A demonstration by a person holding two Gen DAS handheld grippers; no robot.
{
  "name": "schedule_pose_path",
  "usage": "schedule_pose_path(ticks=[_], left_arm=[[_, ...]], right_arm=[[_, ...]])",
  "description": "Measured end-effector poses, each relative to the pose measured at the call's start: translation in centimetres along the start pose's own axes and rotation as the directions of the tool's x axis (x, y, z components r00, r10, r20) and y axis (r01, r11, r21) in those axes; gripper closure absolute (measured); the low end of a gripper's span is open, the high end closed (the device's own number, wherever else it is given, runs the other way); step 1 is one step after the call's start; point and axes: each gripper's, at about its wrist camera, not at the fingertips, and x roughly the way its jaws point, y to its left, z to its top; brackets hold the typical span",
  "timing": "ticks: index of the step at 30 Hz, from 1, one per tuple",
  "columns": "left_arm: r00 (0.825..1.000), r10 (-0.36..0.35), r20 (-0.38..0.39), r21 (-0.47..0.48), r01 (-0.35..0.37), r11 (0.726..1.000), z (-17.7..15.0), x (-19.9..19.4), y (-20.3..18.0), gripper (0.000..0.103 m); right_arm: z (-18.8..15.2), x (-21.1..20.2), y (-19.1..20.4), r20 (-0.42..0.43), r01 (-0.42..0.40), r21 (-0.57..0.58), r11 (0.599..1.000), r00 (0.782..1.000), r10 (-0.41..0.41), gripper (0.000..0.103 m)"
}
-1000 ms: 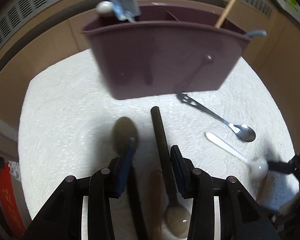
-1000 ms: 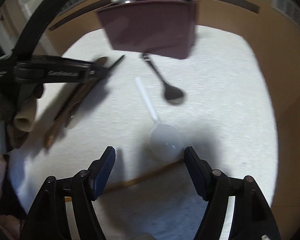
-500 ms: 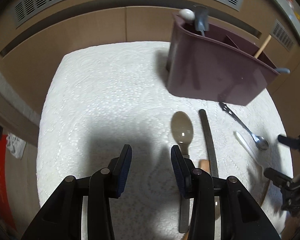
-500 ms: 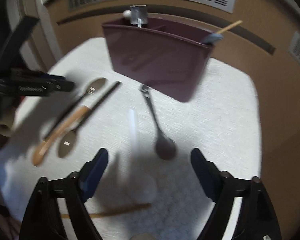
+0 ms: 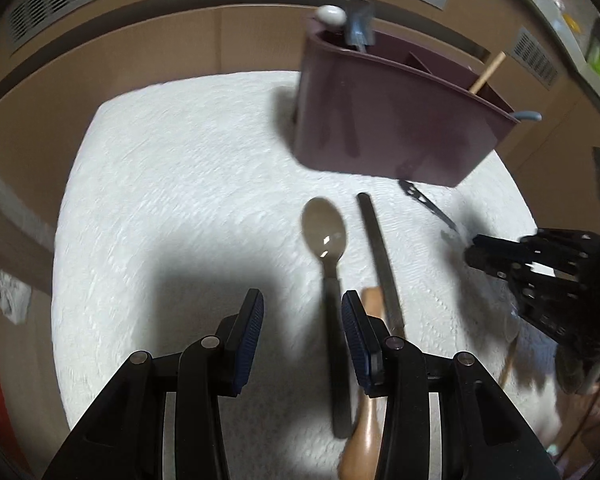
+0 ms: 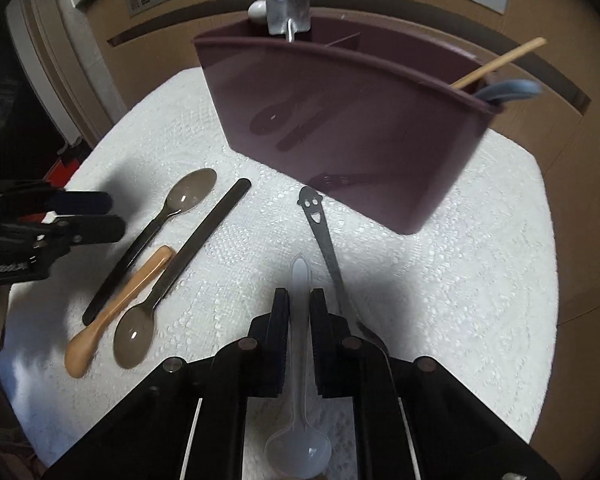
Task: Organize utensils
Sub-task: 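Close the right gripper on the white plastic spoon while the left grasps the black-handled spoon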
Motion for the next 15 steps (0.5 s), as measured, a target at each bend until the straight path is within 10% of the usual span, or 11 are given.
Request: schedule_pose_path(ticks=[15], left_arm=[[0.987, 0.142, -0.071, 0.096, -0.135, 0.986, 4.8, 4.8, -4.0, 0.062]], right_arm=[[-3.6, -3.1, -2.4, 0.036, -0.016, 0.101, 0.995, 0.999, 0.013, 0.093]])
